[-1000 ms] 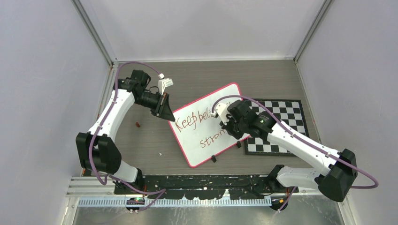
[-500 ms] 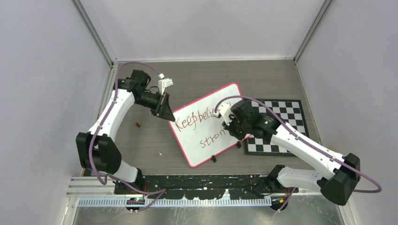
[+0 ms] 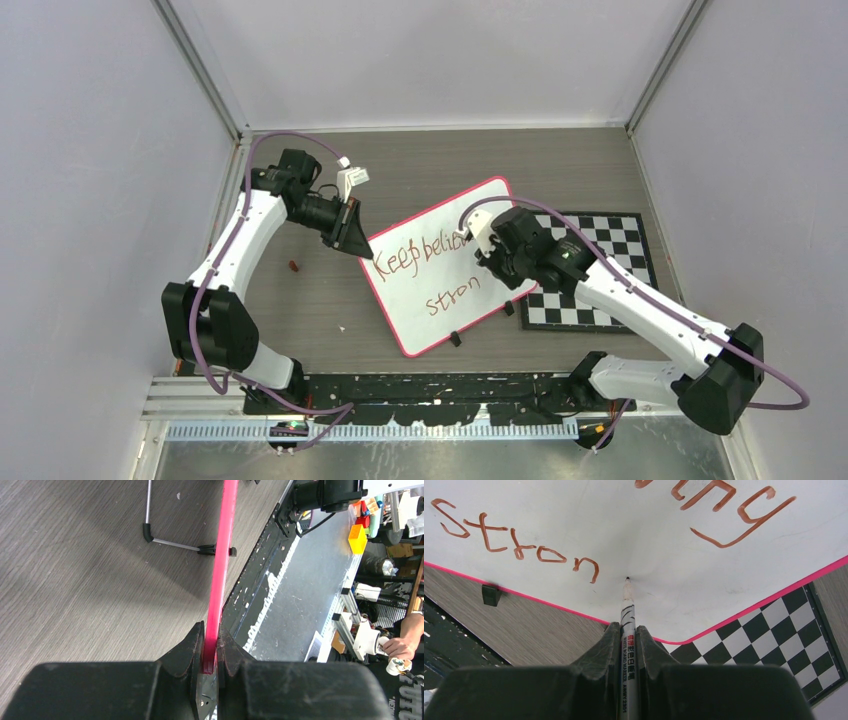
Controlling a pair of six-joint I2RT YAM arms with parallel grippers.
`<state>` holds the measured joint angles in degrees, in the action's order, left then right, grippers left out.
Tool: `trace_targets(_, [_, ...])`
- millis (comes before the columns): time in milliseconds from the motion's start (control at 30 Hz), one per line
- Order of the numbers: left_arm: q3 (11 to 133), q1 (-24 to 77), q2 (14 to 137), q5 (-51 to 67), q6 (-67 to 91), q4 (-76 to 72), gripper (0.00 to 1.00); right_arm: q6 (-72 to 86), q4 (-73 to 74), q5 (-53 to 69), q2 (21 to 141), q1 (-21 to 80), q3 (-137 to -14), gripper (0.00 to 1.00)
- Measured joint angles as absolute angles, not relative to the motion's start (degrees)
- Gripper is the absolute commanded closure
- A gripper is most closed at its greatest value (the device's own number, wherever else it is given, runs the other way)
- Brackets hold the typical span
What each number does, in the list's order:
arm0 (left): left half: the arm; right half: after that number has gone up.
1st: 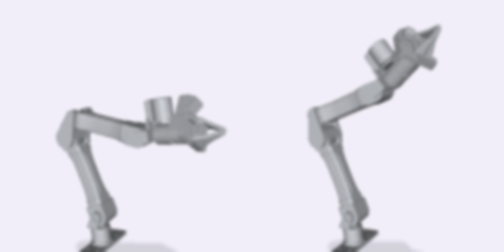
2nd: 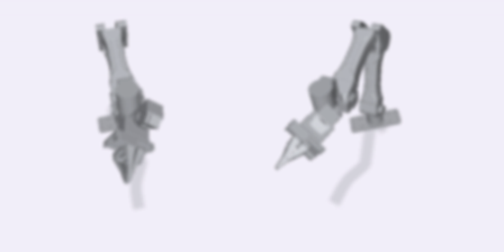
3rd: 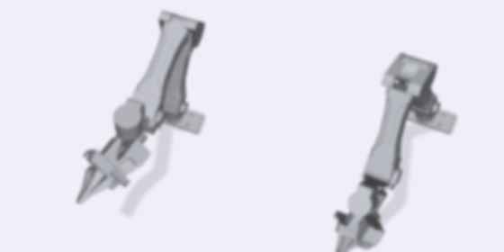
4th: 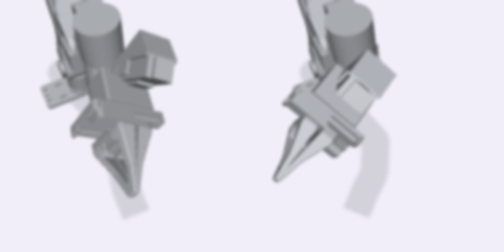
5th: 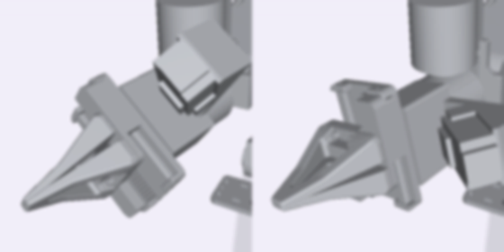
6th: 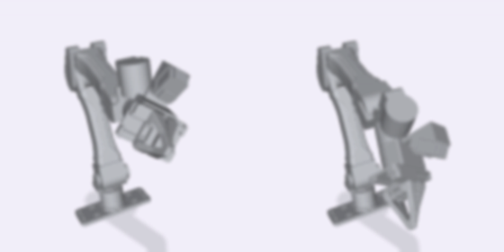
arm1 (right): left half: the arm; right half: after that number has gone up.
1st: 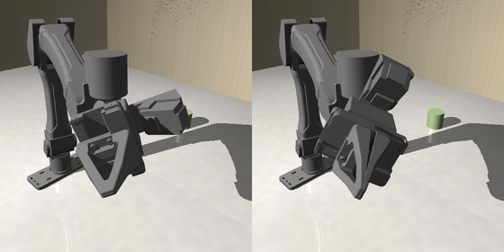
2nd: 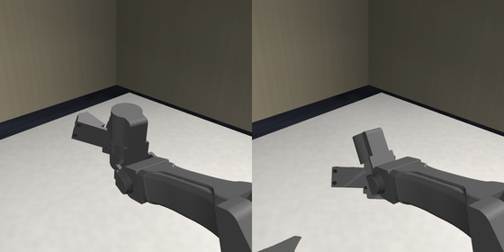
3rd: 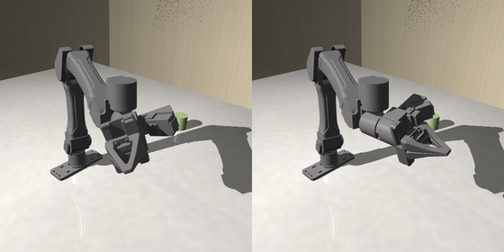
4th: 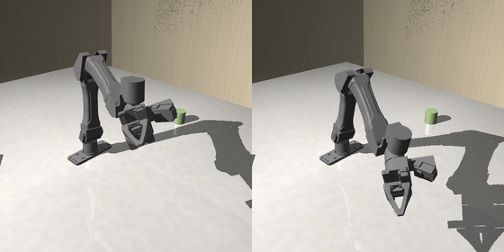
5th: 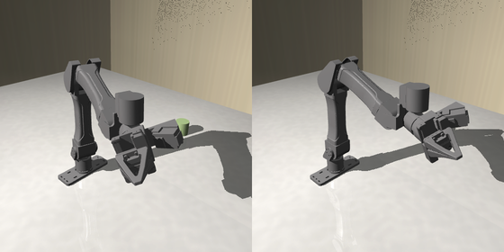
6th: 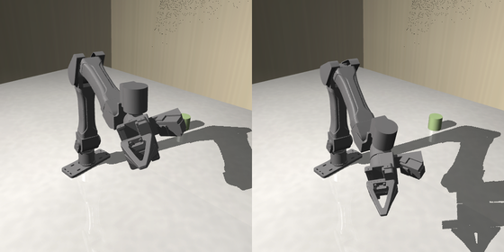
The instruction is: Write a sentence on the whiteboard
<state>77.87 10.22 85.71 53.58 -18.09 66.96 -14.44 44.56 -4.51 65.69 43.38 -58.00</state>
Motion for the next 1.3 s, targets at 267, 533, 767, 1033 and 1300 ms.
trace_targets(267, [77.87,10.22,85.71,53.56,-18.06,66.98,1.00,-14.06,44.51,-4.38,67.26,43.38,-58.72,1.00])
trace_targets(533, [77.87,10.22,85.71,53.58,-18.11,66.98,1.00,-13.26,44.23,-2.44,67.29,43.38,-58.85,1.00])
trace_targets(767, [77.87,10.22,85.71,53.58,-18.15,66.98,1.00,-13.28,44.05,-1.56,67.29,43.38,-58.57,1.00])
trace_targets(1033, [77.87,10.22,85.80,53.60,-18.17,66.96,1.00,-13.76,44.71,-1.52,67.26,43.40,-57.23,1.00])
trace_targets(1300, [77.87,10.22,85.80,53.60,-18.15,66.96,1.00,-14.68,45.28,-3.66,67.26,43.38,-57.28,1.00])
